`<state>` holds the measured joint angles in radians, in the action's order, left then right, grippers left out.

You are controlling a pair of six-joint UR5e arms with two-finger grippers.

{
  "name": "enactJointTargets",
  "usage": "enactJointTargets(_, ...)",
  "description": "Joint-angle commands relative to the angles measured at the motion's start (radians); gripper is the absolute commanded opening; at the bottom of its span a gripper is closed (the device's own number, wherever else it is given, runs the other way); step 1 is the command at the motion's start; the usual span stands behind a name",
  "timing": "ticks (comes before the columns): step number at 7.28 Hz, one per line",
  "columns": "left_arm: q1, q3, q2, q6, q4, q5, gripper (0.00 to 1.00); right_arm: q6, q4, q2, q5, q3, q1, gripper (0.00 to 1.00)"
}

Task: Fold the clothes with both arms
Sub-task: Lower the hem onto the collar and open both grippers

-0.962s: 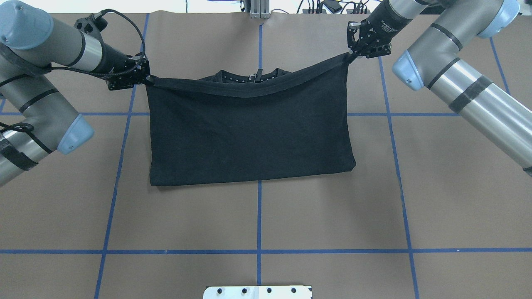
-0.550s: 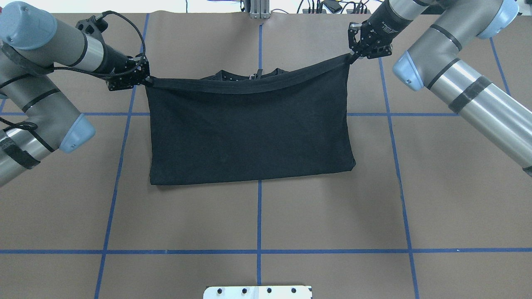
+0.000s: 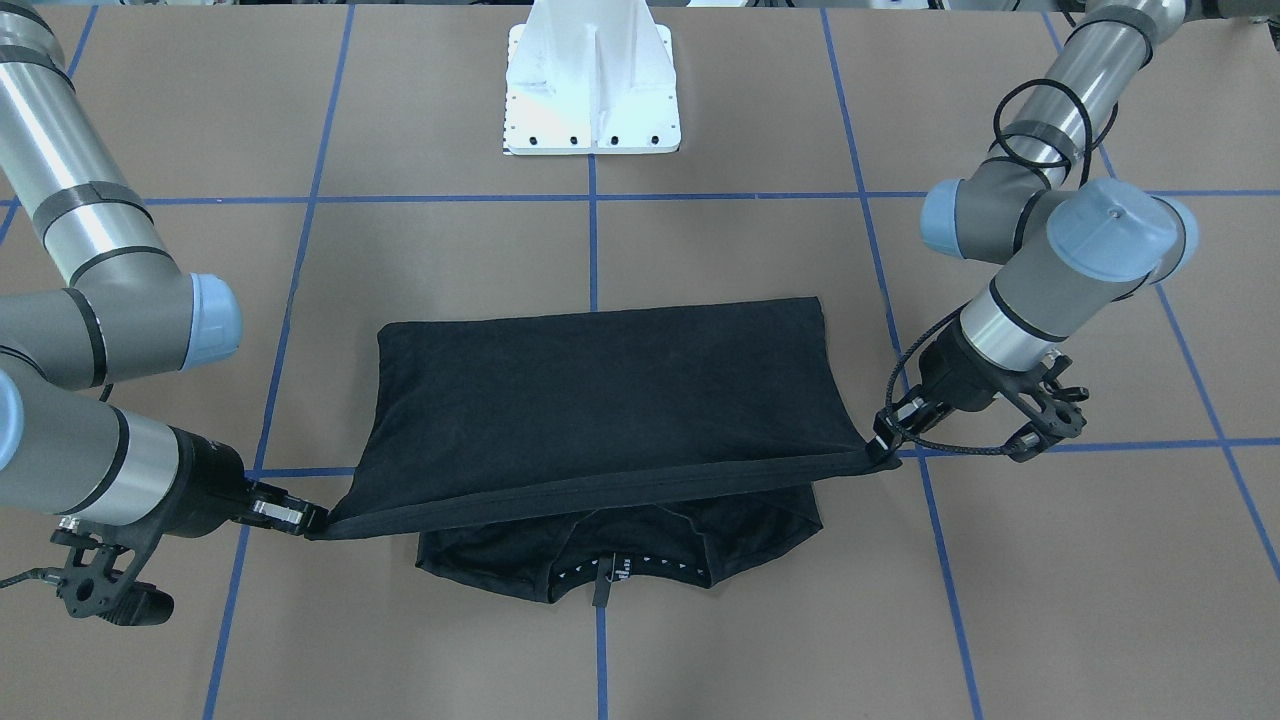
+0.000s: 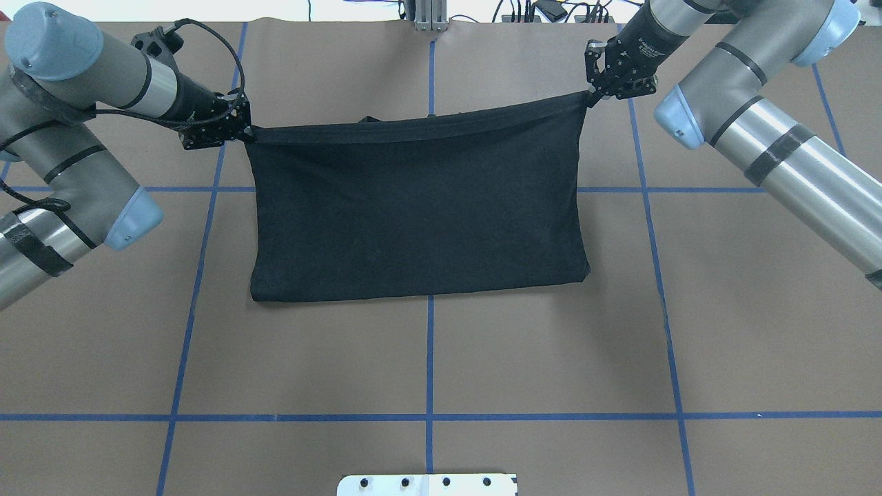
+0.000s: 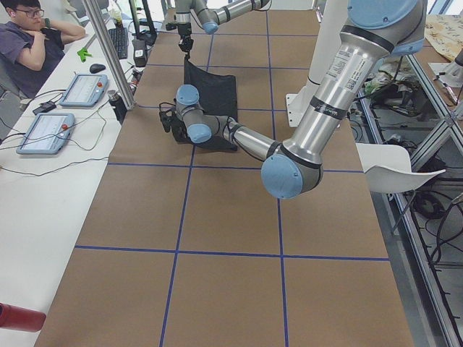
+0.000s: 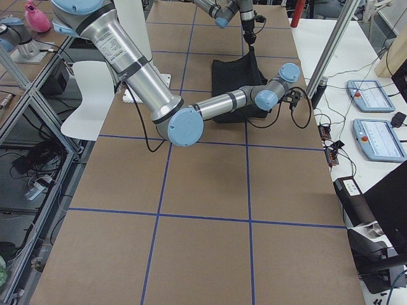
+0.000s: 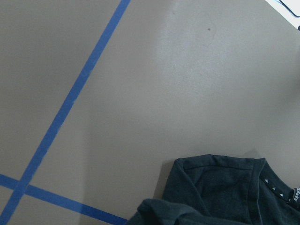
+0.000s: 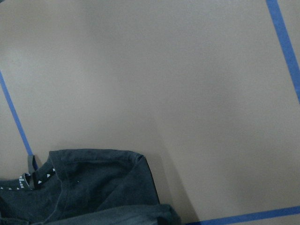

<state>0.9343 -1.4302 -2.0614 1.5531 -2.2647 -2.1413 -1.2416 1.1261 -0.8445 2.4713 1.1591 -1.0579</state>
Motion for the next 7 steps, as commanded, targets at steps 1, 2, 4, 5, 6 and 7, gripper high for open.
enactJointTargets(1, 0.001, -0.001, -0.009, 0.002, -0.001, 0.001, 0.0, -0.007, 0.003, 0.027, 0.0, -0.001, 0.001, 0.0)
enactJointTargets(2, 0.001, -0.007, -0.012, 0.002, -0.001, 0.001, 0.0, -0.002, 0.0, 0.028, 0.001, 0.001, 0.002, 0.0)
enactJointTargets(4, 0.001, -0.009, -0.014, 0.002, -0.002, 0.003, 0.0, 0.001, -0.002, 0.033, 0.002, 0.001, 0.001, 0.0)
enactJointTargets(5, 0.008, -0.01, -0.026, 0.002, -0.002, 0.003, 0.38, 0.002, -0.005, 0.027, 0.0, -0.001, 0.003, 0.39)
enactJointTargets(6, 0.009, -0.015, -0.025, -0.002, -0.007, 0.056, 0.99, 0.004, -0.008, 0.025, -0.002, 0.001, 0.004, 0.99)
enactJointTargets(7, 0.011, -0.019, -0.025, -0.004, -0.006, 0.069, 1.0, 0.004, -0.006, 0.024, -0.008, 0.001, 0.004, 1.0)
